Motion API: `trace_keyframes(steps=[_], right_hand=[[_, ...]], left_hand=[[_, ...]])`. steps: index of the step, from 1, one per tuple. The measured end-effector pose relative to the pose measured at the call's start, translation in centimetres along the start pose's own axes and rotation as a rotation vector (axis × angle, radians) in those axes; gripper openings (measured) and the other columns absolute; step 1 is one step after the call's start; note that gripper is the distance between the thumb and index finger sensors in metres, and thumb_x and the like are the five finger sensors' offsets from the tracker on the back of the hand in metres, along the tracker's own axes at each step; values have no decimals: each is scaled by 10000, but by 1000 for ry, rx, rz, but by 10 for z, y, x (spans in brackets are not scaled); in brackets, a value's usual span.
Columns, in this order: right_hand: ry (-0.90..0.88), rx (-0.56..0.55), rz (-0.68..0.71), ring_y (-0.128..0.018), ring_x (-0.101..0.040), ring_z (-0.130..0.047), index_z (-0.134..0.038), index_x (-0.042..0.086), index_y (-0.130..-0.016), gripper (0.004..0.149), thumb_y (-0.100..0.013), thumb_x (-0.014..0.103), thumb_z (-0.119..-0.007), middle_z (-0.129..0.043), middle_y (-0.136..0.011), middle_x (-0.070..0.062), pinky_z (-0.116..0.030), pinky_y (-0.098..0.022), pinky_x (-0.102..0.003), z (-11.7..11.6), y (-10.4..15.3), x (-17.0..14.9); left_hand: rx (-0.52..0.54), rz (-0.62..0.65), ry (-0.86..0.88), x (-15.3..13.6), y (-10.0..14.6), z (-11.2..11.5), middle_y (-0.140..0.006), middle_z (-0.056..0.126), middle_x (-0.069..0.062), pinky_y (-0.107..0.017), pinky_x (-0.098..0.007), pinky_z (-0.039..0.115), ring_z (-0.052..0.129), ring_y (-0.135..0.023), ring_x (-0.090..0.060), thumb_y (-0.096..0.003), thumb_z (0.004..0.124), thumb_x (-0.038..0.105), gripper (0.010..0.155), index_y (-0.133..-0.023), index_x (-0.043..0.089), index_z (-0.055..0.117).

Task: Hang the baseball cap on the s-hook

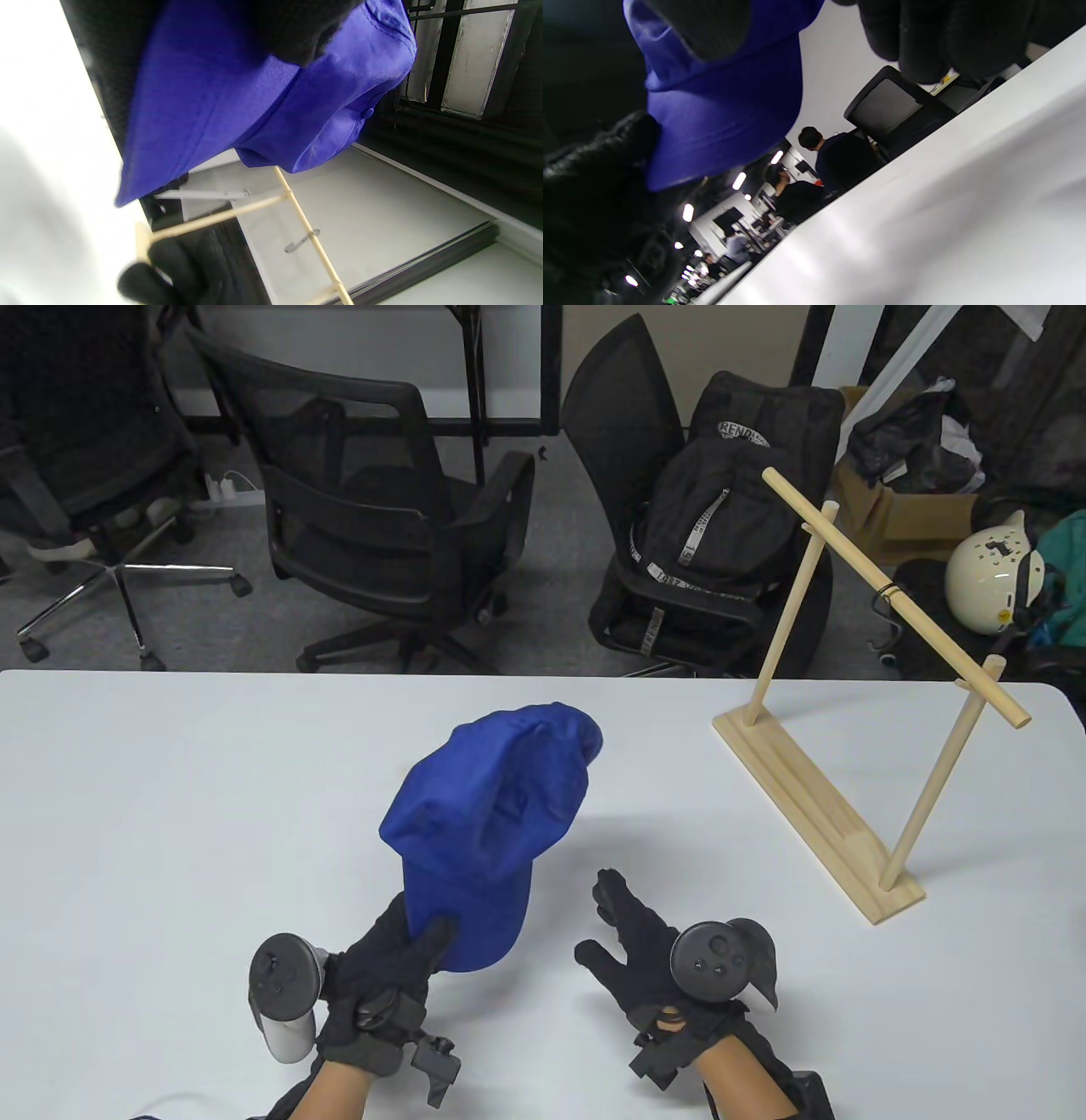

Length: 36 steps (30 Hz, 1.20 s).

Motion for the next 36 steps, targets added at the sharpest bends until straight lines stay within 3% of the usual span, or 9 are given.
trace_keyframes(steps=[11, 17, 21, 27, 31, 36], right_hand=[[-405, -41, 1, -785, -602, -792, -295, -226, -1006, 894, -523, 369, -755, -598, -944, -489, -732, -495, -664, 0, -3, -8], [-566, -78, -42, -711, -528, -907, -394, -232, -985, 771, -510, 242, -774, -722, -881, -436, -813, -452, -610, -4, -2, -16], [-599, -96, -100, -640, -476, -994, -529, -201, -942, 633, -495, 174, -775, -804, -825, -403, -892, -405, -549, -5, 1, -25], [-633, -81, -147, -596, -438, -1048, -640, -131, -884, 497, -475, 121, -768, -867, -784, -360, -939, -378, -518, -5, 4, -40], [-647, -68, -124, -572, -419, -1075, -689, -100, -857, 457, -460, 110, -777, -902, -763, -333, -963, -362, -508, 1, 6, -42], [-582, -98, -51, -562, -403, -1096, -731, -62, -829, 427, -446, 110, -808, -934, -749, -302, -974, -361, -515, 16, 9, -31]], left_hand=[[-148, -27, 164, -26, -1, 22, -969, 935, -129, -479, -433, 1050, 1131, -768, -288, -570, 777, 230, 508, -1048, 93, 675], [-212, -54, 256, -41, -2, 31, -961, 913, -111, -502, -442, 1035, 1122, -768, -277, -578, 759, 243, 521, -1063, 94, 640], [-256, -94, 271, -52, -3, 34, -953, 891, -121, -520, -489, 1002, 1104, -765, -293, -582, 750, 242, 545, -1084, 82, 609], [-277, -161, 217, -67, -2, 35, -976, 850, -129, -592, -656, 843, 1029, -765, -303, -598, 745, 260, 630, -1150, 48, 526], [-302, -197, 163, -72, -3, 37, -1158, 673, -253, -641, -748, 696, 877, -944, -434, -612, 734, 298, 761, -1211, -10, 379], [-306, -199, 54, -69, -5, 35, -1239, 543, -312, -655, -789, 614, 680, -1074, -576, -604, 736, 392, 860, -1221, -26, 305]])
Point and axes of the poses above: the tracker on the back of each hand, its own x axis roughly to the thumb side, its own y axis roughly from the fingertips to the wrist, z = x × y, the point moved 1 cm from there along -y, roughly from the wrist to the fingertips
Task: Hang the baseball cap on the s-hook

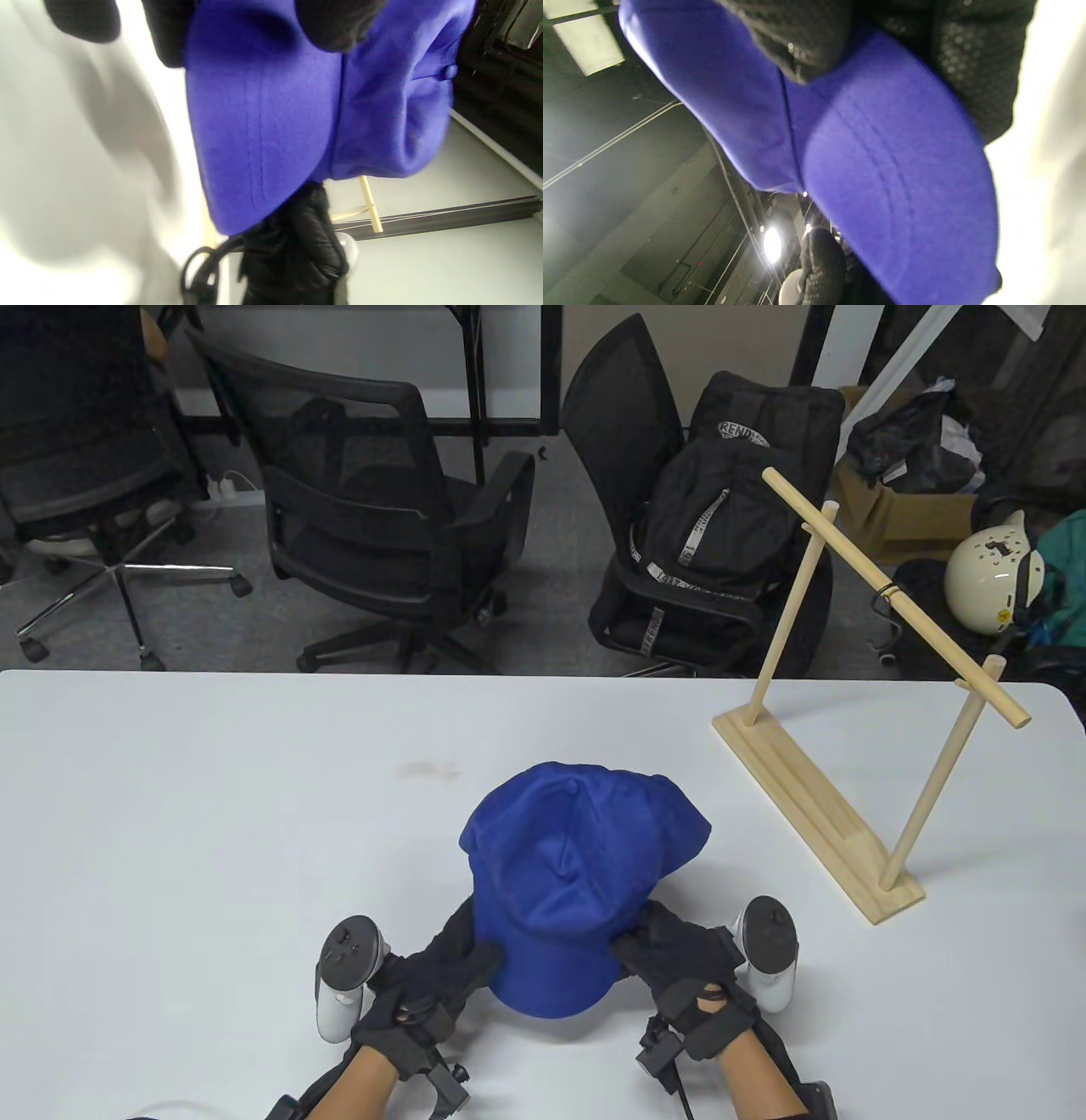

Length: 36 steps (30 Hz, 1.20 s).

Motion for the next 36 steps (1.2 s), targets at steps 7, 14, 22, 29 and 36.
trace_keyframes(steps=[7, 14, 22, 29, 36], right_hand=[[191, -51, 83, -582, -422, -1089, -740, -45, -817, 414, -450, 122, -837, -939, -754, -291, -962, -380, -535, 2, 2, 31], [403, -133, 139, -557, -422, -1104, -759, -48, -801, 408, -446, 130, -856, -957, -733, -289, -976, -357, -531, 8, -3, 69], [563, -261, 158, -550, -421, -1108, -771, -38, -787, 405, -432, 133, -863, -969, -719, -283, -977, -349, -535, 29, -23, 109], [642, -382, 105, -569, -431, -1099, -772, -32, -787, 403, -430, 129, -867, -965, -728, -281, -965, -366, -551, 70, -43, 120], [668, -495, -11, -592, -439, -1087, -768, -26, -791, 403, -427, 121, -864, -958, -740, -281, -952, -385, -564, 114, -53, 112]], left_hand=[[42, -3, -135, 6, 2, -9, -1273, 455, -317, -646, -814, 584, 566, -1103, -640, -594, 742, 443, 897, -1227, 0, 286], [34, -10, -272, 11, 4, -15, -1276, 461, -304, -635, -828, 579, 565, -1103, -643, -584, 752, 453, 888, -1232, 33, 313], [17, -16, -315, 11, 5, -17, -1277, 451, -306, -629, -837, 563, 553, -1100, -654, -587, 752, 449, 876, -1233, 42, 323], [1, -15, -344, 11, 6, -17, -1274, 455, -309, -624, -842, 547, 554, -1096, -656, -591, 755, 434, 868, -1231, 41, 320], [1, -19, -369, 11, 8, -18, -1271, 467, -308, -619, -846, 542, 559, -1093, -656, -594, 753, 427, 861, -1230, 39, 322]])
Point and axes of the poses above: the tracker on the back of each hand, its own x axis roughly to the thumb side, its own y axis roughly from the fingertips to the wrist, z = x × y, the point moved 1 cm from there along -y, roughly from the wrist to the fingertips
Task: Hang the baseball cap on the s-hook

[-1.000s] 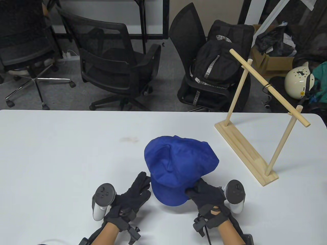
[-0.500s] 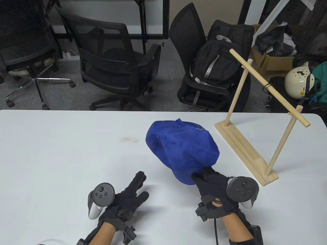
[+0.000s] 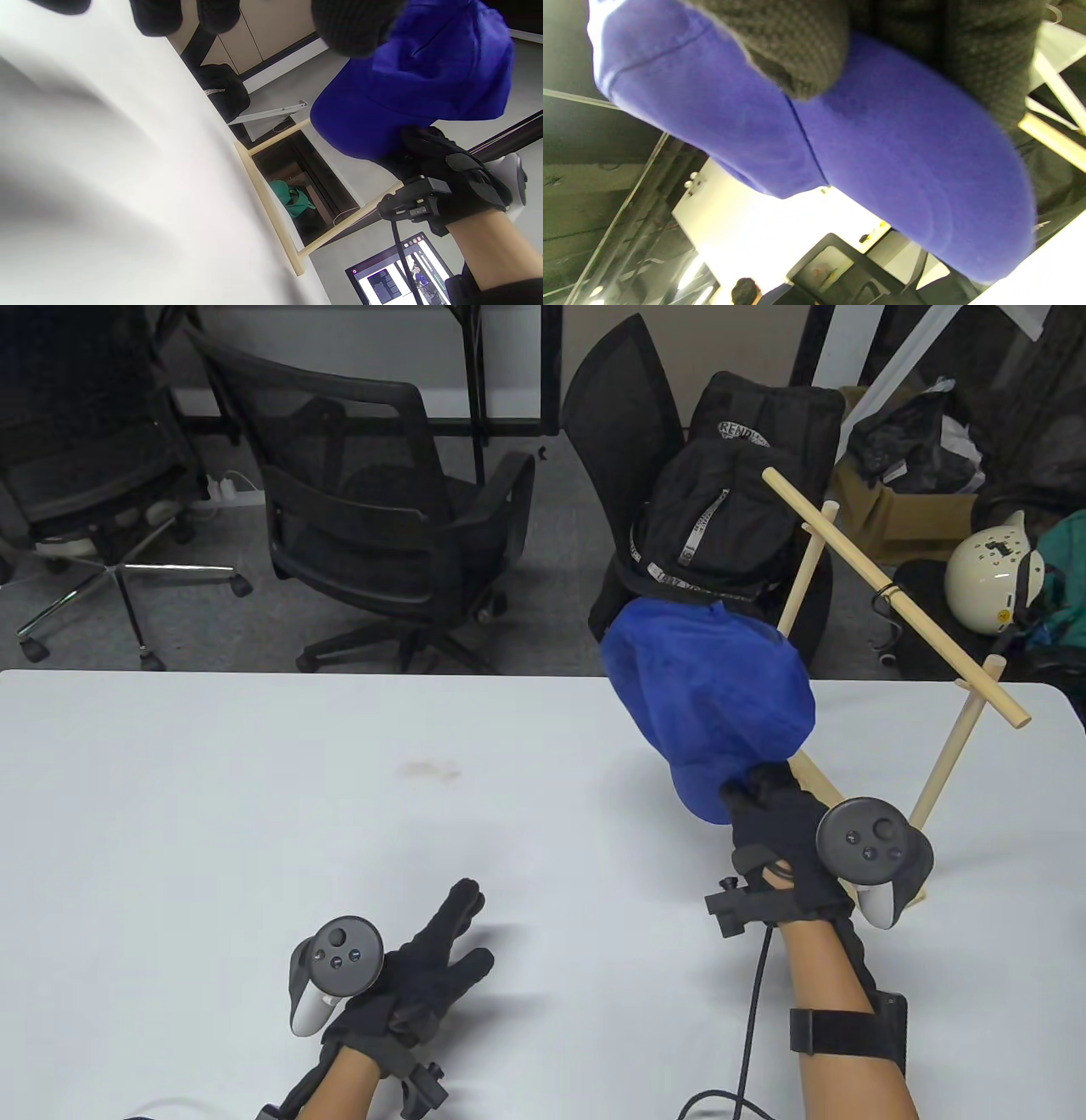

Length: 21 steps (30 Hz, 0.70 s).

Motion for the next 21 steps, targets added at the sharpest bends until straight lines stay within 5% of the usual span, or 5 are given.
trace_keyframes(steps=[21], right_hand=[[-27, -94, -227, -608, -445, -1074, -765, -20, -789, 402, -426, 119, -867, -950, -749, -276, -936, -407, -578, 35, -12, -81]], left_hand=[[-25, 14, 7, 3, 2, 2, -1272, 470, -301, -621, -841, 534, 558, -1095, -651, -603, 739, 423, 848, -1230, 46, 310]])
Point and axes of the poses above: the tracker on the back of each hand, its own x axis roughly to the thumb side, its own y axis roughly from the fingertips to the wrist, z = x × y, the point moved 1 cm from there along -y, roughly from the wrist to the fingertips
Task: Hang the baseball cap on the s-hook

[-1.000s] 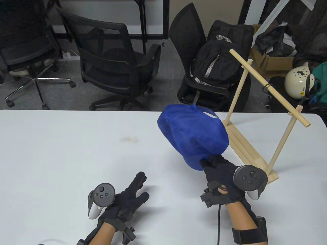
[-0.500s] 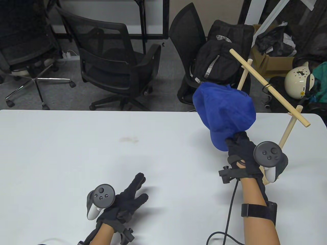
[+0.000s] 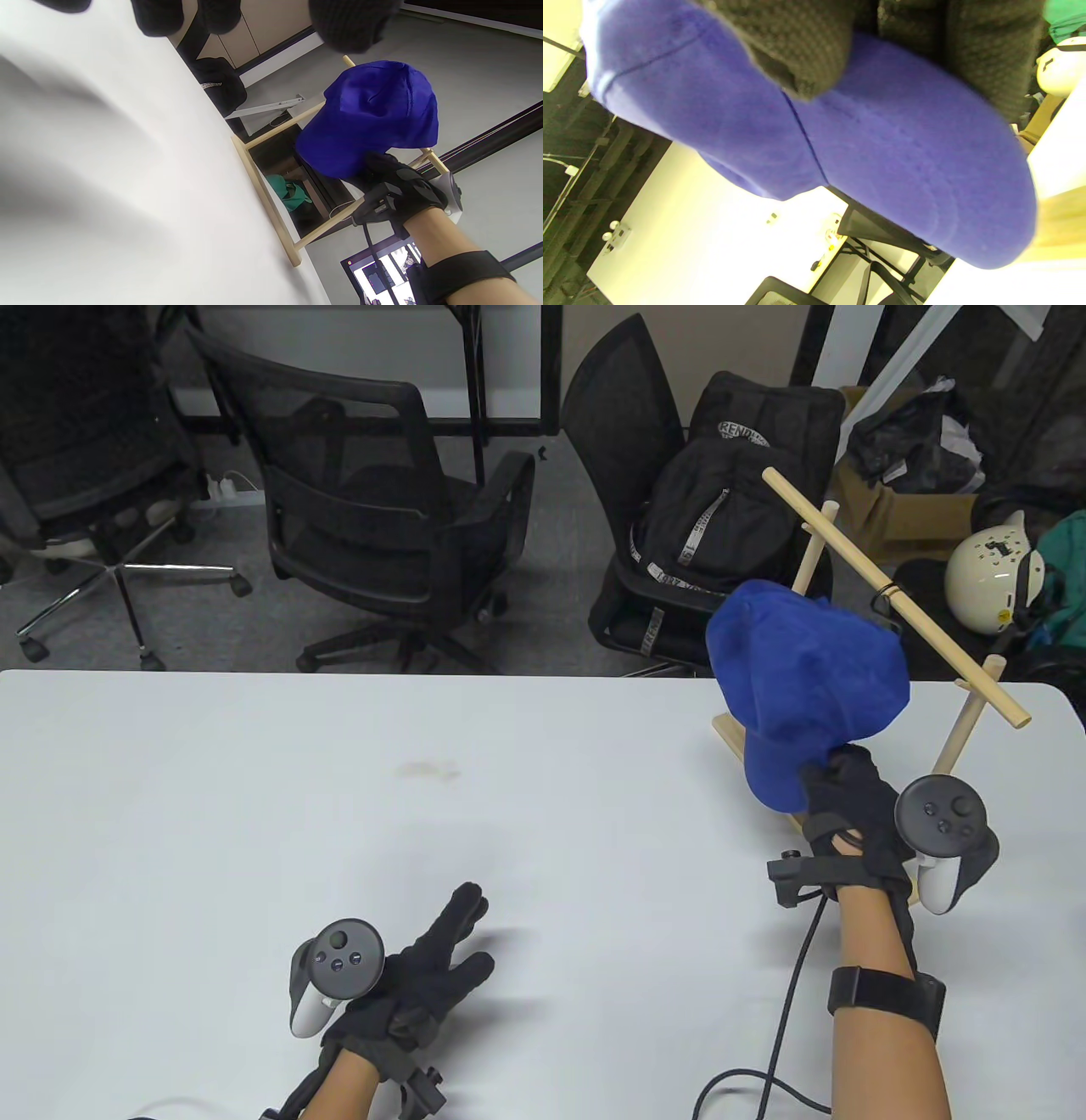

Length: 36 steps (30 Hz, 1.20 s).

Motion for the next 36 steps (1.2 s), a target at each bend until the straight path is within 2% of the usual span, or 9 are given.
trace_keyframes(steps=[6, 19, 24, 27, 31, 36], right_hand=[[-8, -13, -42, -607, -446, -1078, -760, -22, -784, 402, -424, 119, -869, -949, -747, -276, -947, -401, -568, -2, 5, -23], [-64, -22, -170, -638, -464, -1065, -748, -14, -774, 399, -411, 106, -864, -932, -759, -275, -943, -420, -588, -24, 29, -71], [-119, -26, -247, -654, -481, -1045, -738, -21, -774, 401, -411, 100, -859, -918, -767, -285, -911, -436, -613, -29, 37, -89], [-93, -28, -271, -675, -492, -1022, -722, -27, -783, 407, -418, 103, -848, -901, -780, -292, -885, -453, -623, -30, 41, -97], [-157, -15, -311, -735, -557, -930, -689, -62, -816, 418, -447, 94, -808, -826, -834, -350, -795, -491, -669, -34, 47, -107], [-123, -12, -331, -775, -610, -852, -672, -90, -855, 434, -467, 81, -764, -767, -874, -393, -731, -512, -702, -33, 54, -110]], left_hand=[[-18, -3, -1, 0, -1, 2, -1272, 470, -301, -623, -839, 532, 561, -1094, -651, -605, 738, 422, 845, -1230, 48, 310], [-46, -6, -10, 1, -2, 4, -1271, 469, -308, -622, -841, 522, 559, -1094, -651, -610, 736, 416, 839, -1231, 45, 310], [-64, -13, -17, 0, -3, 6, -1271, 466, -309, -622, -841, 518, 556, -1093, -655, -611, 736, 415, 837, -1231, 45, 313], [-70, -17, -20, 0, -3, 7, -1271, 465, -311, -624, -841, 514, 554, -1095, -653, -612, 735, 415, 836, -1231, 46, 313], [-82, -20, -22, 0, -4, 8, -1272, 462, -312, -622, -842, 514, 553, -1094, -654, -612, 734, 416, 837, -1232, 45, 311], [-107, -21, -27, 1, -6, 11, -1276, 443, -313, -627, -840, 503, 545, -1098, -654, -614, 730, 425, 841, -1234, 48, 304]])
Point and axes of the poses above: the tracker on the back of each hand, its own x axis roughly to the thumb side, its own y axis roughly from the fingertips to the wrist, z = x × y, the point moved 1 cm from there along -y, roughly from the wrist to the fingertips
